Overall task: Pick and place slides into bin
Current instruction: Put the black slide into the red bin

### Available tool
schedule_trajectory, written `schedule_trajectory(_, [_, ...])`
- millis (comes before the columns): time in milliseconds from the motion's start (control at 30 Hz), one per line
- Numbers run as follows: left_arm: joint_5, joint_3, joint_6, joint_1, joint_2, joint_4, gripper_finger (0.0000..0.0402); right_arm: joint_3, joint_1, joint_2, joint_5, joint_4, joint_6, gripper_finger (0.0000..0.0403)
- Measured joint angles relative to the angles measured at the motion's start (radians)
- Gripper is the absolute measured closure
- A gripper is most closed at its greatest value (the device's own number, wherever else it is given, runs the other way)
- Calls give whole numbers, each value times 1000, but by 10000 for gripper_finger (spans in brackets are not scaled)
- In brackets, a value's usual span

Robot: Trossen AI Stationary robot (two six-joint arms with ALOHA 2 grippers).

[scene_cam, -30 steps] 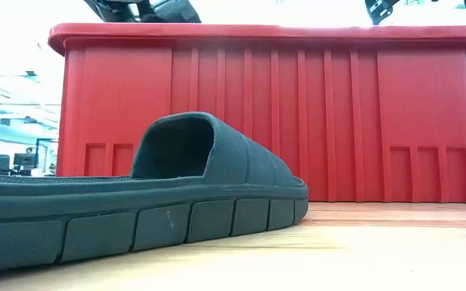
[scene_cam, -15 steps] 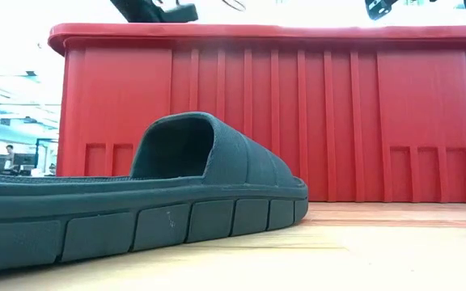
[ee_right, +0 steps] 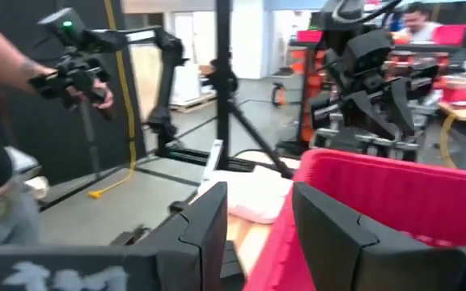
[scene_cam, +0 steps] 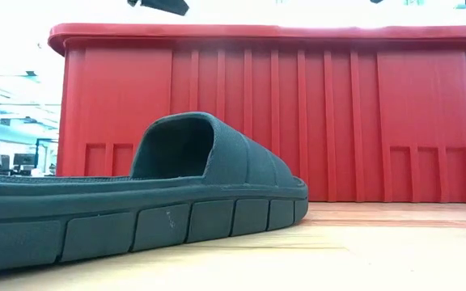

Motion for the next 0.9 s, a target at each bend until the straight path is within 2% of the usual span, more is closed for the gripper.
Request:
schedule_trajectory(200, [13, 0, -31, -169, 6, -47, 291, 0, 66, 1, 0, -51, 6, 273])
schedule_trajectory(367, [-21, -2, -83, -300, 47, -43, 291, 0, 88, -4, -7, -71, 96, 273])
schedule_trajectory(467, [-15, -1, -136, -361, 96, -58, 291, 0, 93, -5, -51, -71, 107, 273])
schedule_trajectory(700, [-10, -2, -125, -462, 257, -51, 291, 0, 93, -5, -85, -72, 140, 273])
schedule_trajectory(900, [-9, -2, -97, -494, 386, -43, 291, 0, 93, -5, -85, -75, 147, 273])
